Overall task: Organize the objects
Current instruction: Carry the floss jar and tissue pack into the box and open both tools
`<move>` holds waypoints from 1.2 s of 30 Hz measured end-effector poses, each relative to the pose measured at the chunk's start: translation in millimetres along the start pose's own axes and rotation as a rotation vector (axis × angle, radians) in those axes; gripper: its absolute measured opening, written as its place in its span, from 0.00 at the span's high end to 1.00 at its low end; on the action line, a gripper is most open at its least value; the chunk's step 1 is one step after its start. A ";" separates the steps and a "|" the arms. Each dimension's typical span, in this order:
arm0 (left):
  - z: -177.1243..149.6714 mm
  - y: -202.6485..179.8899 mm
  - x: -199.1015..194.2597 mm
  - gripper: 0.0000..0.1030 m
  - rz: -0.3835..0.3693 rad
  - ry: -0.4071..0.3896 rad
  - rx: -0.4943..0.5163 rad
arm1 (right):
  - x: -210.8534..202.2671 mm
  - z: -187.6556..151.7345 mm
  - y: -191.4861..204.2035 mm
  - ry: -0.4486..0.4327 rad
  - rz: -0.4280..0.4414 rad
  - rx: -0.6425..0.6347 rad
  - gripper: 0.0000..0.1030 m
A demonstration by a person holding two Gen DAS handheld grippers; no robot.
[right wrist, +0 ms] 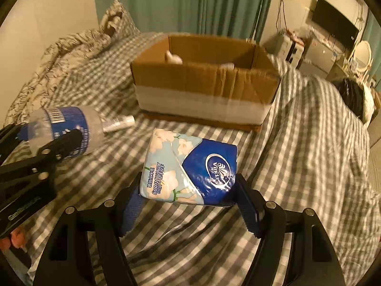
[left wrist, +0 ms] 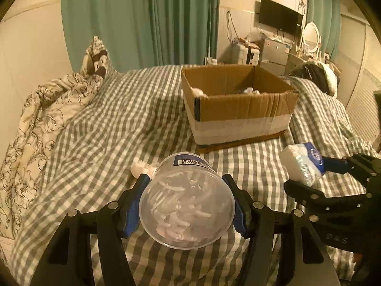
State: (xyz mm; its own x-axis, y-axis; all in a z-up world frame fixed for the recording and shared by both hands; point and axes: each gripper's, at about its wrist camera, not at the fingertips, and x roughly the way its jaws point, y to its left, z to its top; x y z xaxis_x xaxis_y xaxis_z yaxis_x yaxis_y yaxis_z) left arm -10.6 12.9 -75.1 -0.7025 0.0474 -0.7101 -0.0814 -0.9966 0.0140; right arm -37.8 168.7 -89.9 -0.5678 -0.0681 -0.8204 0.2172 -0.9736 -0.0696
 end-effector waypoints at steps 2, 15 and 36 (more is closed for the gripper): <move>5.3 0.1 -6.5 0.38 0.002 -0.018 0.004 | -17.4 3.9 0.7 -0.035 -0.005 -0.007 0.31; 72.7 -8.0 -23.0 0.39 -0.039 -0.126 0.029 | -86.8 57.9 -21.6 -0.223 -0.035 0.000 0.31; 190.0 -37.3 82.5 0.39 -0.093 -0.107 0.072 | -10.8 176.4 -91.3 -0.277 -0.004 0.080 0.31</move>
State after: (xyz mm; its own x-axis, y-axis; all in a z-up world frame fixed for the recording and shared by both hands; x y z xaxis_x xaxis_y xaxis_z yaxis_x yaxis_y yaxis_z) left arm -199.8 66.8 -0.5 -0.7609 0.1497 -0.6314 -0.1972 -0.9804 0.0052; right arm -191.6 219.9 25.5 -0.7664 -0.1102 -0.6328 0.1576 -0.9873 -0.0189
